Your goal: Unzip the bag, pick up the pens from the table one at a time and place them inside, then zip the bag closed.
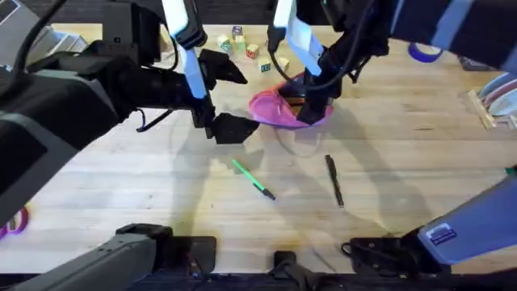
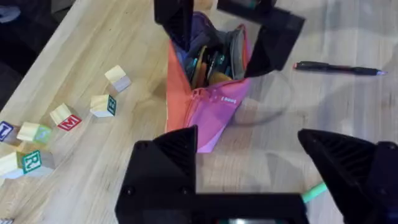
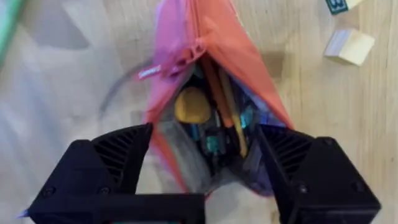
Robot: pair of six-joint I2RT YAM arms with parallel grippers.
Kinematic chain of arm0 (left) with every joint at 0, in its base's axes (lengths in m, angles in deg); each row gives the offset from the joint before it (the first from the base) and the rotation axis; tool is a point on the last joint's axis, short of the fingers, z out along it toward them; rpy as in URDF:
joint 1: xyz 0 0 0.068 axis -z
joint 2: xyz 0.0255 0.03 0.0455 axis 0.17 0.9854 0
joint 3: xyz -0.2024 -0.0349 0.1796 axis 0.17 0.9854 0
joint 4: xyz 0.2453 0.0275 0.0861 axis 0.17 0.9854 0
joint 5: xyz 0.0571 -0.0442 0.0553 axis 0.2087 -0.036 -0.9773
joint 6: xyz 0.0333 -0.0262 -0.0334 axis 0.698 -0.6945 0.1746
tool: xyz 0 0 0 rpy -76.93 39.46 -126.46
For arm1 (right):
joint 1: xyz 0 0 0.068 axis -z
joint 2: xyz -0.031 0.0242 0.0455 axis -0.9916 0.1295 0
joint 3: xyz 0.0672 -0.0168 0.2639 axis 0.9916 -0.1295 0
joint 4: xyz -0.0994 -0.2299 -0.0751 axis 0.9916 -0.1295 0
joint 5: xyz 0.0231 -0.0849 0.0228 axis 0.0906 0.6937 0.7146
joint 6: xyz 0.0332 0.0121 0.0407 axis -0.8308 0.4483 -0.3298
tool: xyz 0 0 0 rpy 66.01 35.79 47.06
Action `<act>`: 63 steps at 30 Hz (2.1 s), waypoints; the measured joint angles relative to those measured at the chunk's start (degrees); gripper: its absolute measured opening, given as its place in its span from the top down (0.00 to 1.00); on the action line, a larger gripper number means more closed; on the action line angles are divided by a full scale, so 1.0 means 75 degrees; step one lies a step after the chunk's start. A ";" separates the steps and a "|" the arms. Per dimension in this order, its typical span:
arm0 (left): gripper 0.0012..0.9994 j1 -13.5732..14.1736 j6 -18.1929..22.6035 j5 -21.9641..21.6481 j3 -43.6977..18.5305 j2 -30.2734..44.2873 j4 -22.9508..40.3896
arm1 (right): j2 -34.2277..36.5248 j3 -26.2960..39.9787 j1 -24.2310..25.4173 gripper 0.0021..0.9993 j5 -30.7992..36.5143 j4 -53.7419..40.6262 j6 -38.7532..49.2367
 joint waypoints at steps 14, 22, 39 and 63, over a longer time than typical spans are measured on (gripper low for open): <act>0.01 0.0000 0.0000 0.0000 0.0000 -0.0001 0.0000 | -0.0537 0.1153 -0.0033 0.00 -0.0006 -0.1342 -0.1272; 0.01 0.0000 0.0000 0.0000 0.0000 -0.0002 0.0000 | -0.0633 0.1250 -0.0033 0.00 -0.0006 -0.1397 -0.1557; 0.01 0.0000 0.0000 0.0000 0.0000 -0.0001 -0.0020 | -0.2842 0.1251 -0.0033 0.00 -0.0006 -0.1579 -0.2466; 0.01 0.0000 0.0000 0.0000 0.0000 -0.0003 -0.0026 | -0.6325 -0.1719 -0.0033 0.00 0.0210 -0.0464 -0.4031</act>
